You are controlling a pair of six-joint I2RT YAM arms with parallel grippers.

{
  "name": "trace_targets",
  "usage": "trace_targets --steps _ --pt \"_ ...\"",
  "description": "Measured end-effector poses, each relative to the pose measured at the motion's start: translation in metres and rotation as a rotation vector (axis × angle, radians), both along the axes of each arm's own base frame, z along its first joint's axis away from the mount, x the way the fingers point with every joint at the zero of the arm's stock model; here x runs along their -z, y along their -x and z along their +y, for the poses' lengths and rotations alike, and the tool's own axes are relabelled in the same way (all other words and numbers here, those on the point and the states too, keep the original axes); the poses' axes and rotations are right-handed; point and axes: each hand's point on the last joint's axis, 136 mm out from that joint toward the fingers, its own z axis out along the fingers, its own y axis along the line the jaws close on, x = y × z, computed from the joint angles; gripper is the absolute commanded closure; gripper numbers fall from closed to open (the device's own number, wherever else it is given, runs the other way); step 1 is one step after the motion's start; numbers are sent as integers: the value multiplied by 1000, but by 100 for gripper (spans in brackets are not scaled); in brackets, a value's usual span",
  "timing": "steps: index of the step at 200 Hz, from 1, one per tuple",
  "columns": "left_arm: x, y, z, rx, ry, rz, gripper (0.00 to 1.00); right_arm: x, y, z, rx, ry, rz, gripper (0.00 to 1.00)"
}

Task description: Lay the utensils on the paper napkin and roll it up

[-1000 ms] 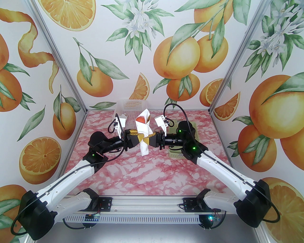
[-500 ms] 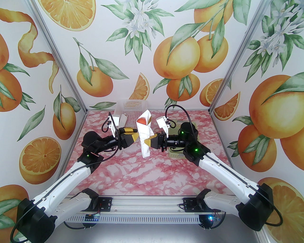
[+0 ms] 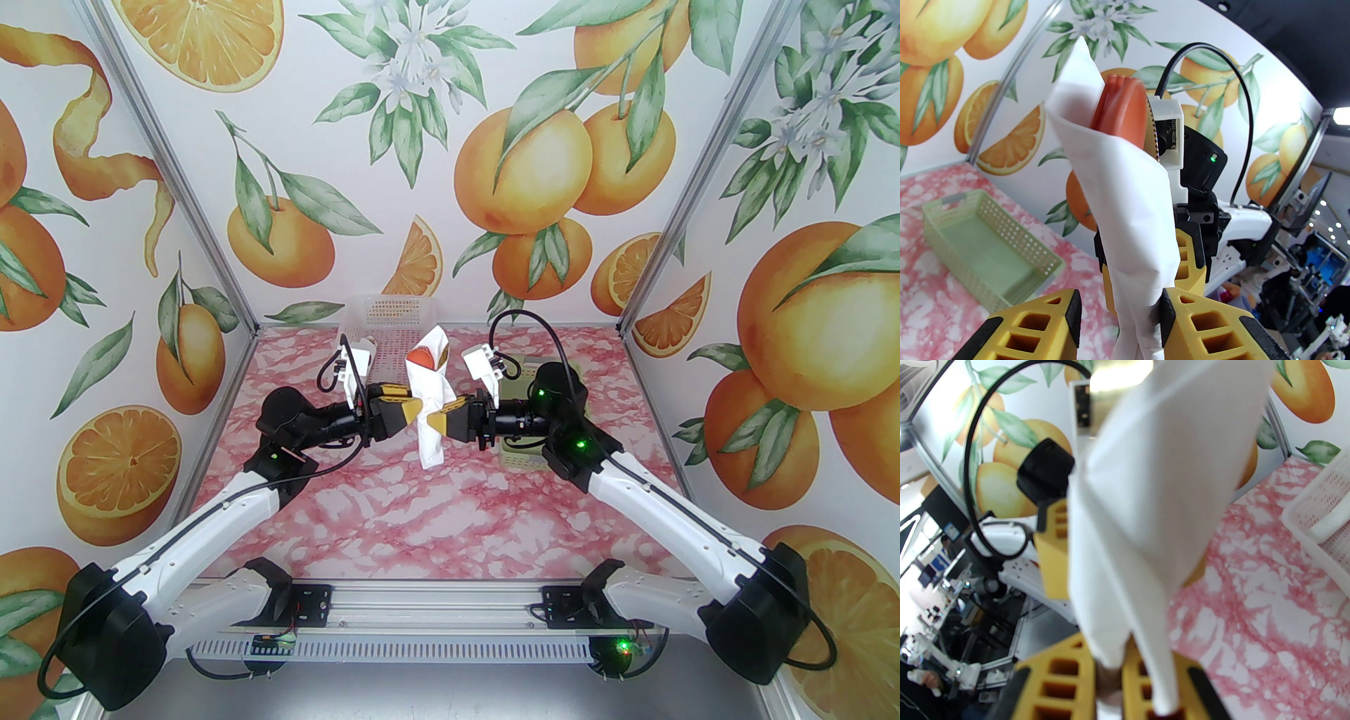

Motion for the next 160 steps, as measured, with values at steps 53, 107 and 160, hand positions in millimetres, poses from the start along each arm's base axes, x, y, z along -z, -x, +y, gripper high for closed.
trace_targets --steps 53,107,160 --pt "2 3 -5 20 -2 -3 66 5 0 3 -12 8 10 84" --pt "4 3 -6 19 -15 -19 64 9 -1 2 -10 22 2 88" --pt "4 7 -7 21 -22 -33 56 10 -3 -3 7 31 3 90"
